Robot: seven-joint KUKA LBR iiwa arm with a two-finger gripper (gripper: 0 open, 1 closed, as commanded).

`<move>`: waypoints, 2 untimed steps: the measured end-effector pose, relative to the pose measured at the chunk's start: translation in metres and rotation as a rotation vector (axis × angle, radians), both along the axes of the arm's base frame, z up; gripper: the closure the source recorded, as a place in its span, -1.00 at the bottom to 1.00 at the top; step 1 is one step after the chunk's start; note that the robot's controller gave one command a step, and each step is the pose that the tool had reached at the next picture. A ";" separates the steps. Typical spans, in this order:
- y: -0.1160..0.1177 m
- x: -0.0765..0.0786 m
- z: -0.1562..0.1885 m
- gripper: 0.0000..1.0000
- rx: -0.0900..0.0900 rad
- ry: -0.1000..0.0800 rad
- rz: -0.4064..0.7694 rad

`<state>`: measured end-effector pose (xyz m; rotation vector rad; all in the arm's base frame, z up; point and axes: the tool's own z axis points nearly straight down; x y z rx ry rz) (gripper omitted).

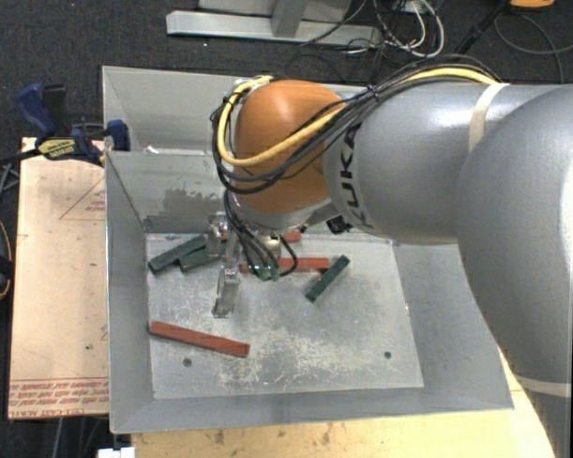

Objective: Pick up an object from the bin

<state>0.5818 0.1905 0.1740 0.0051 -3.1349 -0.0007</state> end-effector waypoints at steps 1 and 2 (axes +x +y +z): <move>-0.001 0.002 0.004 -1.00 0.001 -0.007 -0.003; 0.006 -0.021 -0.044 -1.00 0.001 -0.010 -0.115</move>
Offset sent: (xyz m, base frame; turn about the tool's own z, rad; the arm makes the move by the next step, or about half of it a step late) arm -0.0503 0.0137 -0.1040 0.2487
